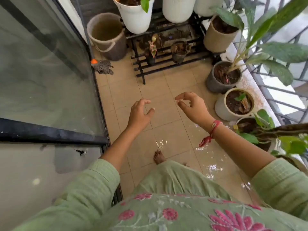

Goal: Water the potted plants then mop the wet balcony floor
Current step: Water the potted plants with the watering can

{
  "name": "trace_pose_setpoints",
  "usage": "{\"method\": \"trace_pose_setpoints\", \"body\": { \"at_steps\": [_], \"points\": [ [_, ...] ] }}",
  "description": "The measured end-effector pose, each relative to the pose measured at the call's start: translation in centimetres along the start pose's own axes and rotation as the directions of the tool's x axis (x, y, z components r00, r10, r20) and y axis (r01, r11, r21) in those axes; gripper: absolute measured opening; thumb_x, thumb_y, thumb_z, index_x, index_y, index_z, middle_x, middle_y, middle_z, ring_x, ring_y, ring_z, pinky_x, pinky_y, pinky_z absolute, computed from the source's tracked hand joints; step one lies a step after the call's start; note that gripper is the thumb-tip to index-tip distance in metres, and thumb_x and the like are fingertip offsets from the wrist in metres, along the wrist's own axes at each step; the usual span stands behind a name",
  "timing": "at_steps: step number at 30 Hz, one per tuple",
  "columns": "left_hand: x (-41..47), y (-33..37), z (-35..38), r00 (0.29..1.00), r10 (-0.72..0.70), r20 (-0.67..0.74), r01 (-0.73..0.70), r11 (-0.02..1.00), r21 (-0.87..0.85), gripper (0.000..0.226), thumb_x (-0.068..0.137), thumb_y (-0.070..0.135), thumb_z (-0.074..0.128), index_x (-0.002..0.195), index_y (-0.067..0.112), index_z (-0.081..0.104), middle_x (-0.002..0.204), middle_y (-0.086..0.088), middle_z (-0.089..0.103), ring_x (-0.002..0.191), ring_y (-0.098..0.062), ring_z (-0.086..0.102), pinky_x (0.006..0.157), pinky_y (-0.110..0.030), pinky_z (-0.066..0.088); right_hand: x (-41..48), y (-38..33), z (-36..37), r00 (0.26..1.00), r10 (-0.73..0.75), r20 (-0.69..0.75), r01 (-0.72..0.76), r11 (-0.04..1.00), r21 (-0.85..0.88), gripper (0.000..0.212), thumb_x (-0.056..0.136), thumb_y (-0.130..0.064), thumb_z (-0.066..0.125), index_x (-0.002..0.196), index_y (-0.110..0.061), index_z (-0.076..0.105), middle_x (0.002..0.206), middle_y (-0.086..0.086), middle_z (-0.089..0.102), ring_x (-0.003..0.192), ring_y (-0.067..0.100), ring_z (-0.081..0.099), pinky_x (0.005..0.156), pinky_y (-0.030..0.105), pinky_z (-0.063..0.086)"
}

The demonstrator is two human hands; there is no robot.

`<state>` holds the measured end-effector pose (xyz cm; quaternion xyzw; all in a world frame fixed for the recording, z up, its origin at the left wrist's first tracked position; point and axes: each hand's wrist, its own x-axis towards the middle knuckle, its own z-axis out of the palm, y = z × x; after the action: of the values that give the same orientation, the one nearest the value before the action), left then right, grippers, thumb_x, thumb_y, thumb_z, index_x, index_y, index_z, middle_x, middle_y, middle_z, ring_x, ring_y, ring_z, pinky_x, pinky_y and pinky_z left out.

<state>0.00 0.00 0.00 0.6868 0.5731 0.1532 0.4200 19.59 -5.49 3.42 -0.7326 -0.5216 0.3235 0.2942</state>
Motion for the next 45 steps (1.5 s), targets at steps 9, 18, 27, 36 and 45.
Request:
{"method": "trace_pose_setpoints", "body": {
  "at_steps": [9,18,27,36,45],
  "points": [
    [-4.2,1.8,4.4,0.988,0.033,0.153,-0.024,0.998,-0.065,0.030,0.091,0.029,0.058,0.120,0.021,0.053,0.133,0.001,0.048,0.128,-0.017,0.040,0.100,-0.029,0.035,-8.9,4.7,-1.0,0.967,0.167,-0.194,-0.183,0.981,-0.068,0.018,0.089,-0.022,0.056,0.104,-0.019,0.067,0.105,-0.001,0.055,0.110,0.024,0.051,0.095,0.033,0.038],
    [-14.4,1.4,8.3,0.867,0.232,0.441,-0.292,0.954,0.071,0.032,0.091,0.028,0.059,0.121,0.016,0.055,0.132,-0.004,0.051,0.123,-0.019,0.045,0.096,-0.025,0.034,-28.8,6.6,0.9,0.801,0.426,-0.420,-0.414,0.902,0.125,0.020,0.088,-0.019,0.059,0.106,-0.016,0.067,0.112,0.007,0.058,0.109,0.021,0.052,0.093,0.031,0.038],
    [-22.7,-0.7,13.3,0.685,0.277,0.673,-0.504,0.848,0.164,0.031,0.089,0.025,0.062,0.117,0.012,0.058,0.128,-0.007,0.055,0.122,-0.023,0.048,0.097,-0.025,0.034,-46.5,9.0,6.2,0.392,0.753,-0.529,-0.510,0.656,0.556,0.017,0.089,-0.012,0.056,0.101,-0.012,0.068,0.101,-0.001,0.060,0.099,0.014,0.053,0.090,0.031,0.043],
    [-28.5,2.6,23.2,0.347,0.249,0.904,-0.727,0.680,0.092,0.033,0.090,0.027,0.057,0.121,0.016,0.054,0.132,-0.006,0.048,0.125,-0.025,0.042,0.104,-0.035,0.035,-53.7,11.4,8.7,0.071,0.880,-0.470,-0.437,0.451,0.778,0.018,0.089,-0.012,0.055,0.102,-0.012,0.067,0.106,-0.001,0.061,0.101,0.012,0.053,0.084,0.016,0.040],
    [-34.6,6.0,32.4,-0.003,0.093,0.996,-0.892,0.449,-0.045,0.036,0.092,0.025,0.056,0.125,0.012,0.054,0.132,-0.009,0.051,0.127,-0.024,0.042,0.100,-0.027,0.031,-60.7,12.1,9.7,-0.357,0.883,-0.304,-0.216,0.239,0.947,0.013,0.089,-0.013,0.055,0.096,-0.016,0.065,0.099,0.004,0.064,0.095,0.016,0.058,0.096,0.033,0.046]
  ]
}}
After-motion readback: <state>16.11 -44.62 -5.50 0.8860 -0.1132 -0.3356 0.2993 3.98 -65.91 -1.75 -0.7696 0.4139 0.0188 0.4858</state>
